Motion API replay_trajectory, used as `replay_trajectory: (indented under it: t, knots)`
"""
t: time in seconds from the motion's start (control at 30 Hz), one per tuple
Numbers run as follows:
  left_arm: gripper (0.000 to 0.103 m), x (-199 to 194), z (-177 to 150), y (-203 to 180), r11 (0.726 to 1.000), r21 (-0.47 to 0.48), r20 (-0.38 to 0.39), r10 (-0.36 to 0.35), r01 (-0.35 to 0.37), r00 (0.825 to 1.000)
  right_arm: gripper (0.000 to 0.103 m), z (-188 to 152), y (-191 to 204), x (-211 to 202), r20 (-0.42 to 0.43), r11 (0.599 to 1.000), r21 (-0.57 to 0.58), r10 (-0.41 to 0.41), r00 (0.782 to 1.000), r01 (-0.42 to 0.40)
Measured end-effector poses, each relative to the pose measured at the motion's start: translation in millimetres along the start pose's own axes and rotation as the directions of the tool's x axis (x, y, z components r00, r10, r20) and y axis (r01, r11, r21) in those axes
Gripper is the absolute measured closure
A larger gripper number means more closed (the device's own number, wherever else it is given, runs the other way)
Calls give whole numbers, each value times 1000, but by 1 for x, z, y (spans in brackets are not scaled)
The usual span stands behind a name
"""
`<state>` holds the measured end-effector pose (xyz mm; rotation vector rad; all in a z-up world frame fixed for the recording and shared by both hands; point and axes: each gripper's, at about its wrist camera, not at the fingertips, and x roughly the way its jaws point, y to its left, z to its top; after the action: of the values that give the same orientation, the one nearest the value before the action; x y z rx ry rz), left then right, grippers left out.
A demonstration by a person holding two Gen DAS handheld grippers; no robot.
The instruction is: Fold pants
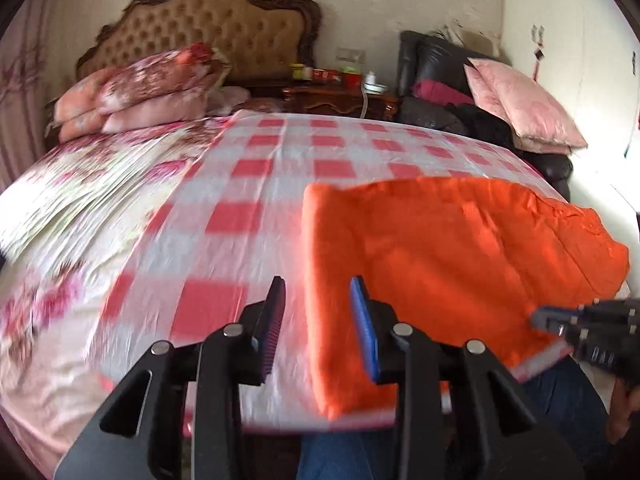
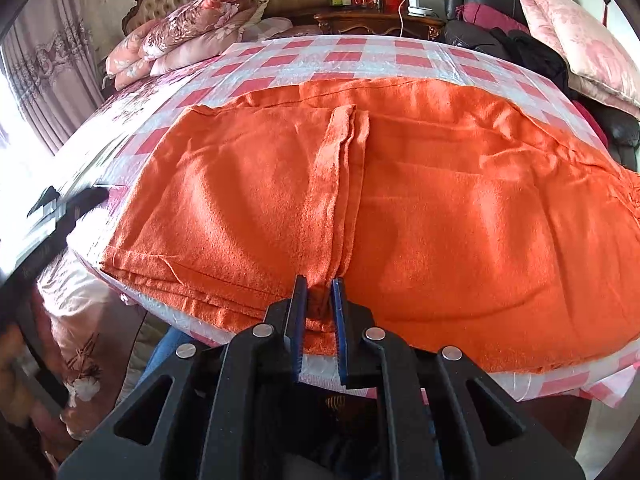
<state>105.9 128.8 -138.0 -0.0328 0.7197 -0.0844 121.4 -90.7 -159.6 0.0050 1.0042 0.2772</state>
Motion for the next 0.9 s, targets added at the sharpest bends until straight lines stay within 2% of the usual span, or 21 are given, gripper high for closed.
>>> replay_trajectory:
  t: [0.13, 0.17, 0.2, 0.27, 0.3, 0.37, 0.4, 0.43, 0.5, 0.53, 0.6, 0.67, 0.7, 0.77, 0.8, 0.83, 0.9]
  knots:
    - [71, 52, 41, 2, 999, -13, -140, -34, 33, 989, 92, 0, 1, 0, -6, 1000, -6, -6, 1000, 5]
    - [80, 65, 45, 1, 999, 4, -164, -42, 43, 986, 92, 0, 1, 0, -8, 1000, -11, -9, 1000, 9]
    - [85, 76, 47, -1, 999, 29, -186, -27, 33, 982, 92, 0, 1, 0, -10, 1000, -15, -11, 1000, 11]
    - [85, 101, 48, 0, 998, 60, -242, 13, 2, 970, 92, 0, 1, 0, -11, 1000, -16, -13, 1000, 12]
    - [80, 108, 51, 7, 999, 44, -252, 27, -16, 967, 92, 0, 1, -1, -10, 1000, -18, -13, 1000, 13]
    - [77, 113, 56, 18, 995, 34, -254, 95, -90, 962, 92, -1, 1, -2, -8, 1000, -23, -12, 1000, 12]
    - [81, 115, 61, 23, 991, 30, -250, 136, -132, 959, 92, -1, 0, -2, -6, 1000, -20, -7, 1000, 7]
    - [81, 113, 65, 25, 991, 16, -238, 134, -134, 962, 92, -1, -1, -1, -6, 1000, -17, -4, 1000, 3]
    - [81, 106, 71, 25, 996, -7, -208, 83, -87, 974, 92, 0, -1, -1, -6, 1000, -17, -5, 1000, 5]
    - [81, 103, 74, 19, 998, 12, -195, 58, -57, 979, 92, 0, 0, -1, -6, 1000, -14, -5, 1000, 5]
    - [80, 104, 74, 7, 998, 51, -201, 36, -26, 979, 91, -1, 1, -1, 0, 1000, -12, -12, 1000, 12]
    - [79, 115, 69, 2, 999, 44, -245, 15, -4, 969, 91, -3, 5, -1, 10, 999, -20, -29, 1000, 30]
    - [76, 122, 65, 3, 999, 38, -267, 16, -6, 963, 91, -3, 7, -2, 14, 999, -26, -38, 999, 39]
    - [67, 122, 62, 7, 999, 33, -247, 30, -22, 969, 91, -5, 7, -2, 23, 999, -30, -38, 999, 39]
    - [65, 121, 63, 16, 998, -2, -244, 57, -59, 968, 91, -6, 5, -2, 28, 999, -29, -35, 999, 36]
    - [65, 117, 63, 22, 996, -23, -233, 81, -89, 969, 91, -7, 4, -3, 33, 999, -28, -27, 999, 28]
    - [68, 104, 63, 33, 993, -78, -198, 71, -88, 978, 91, -6, 1, -2, 33, 1000, -24, -11, 999, 12]
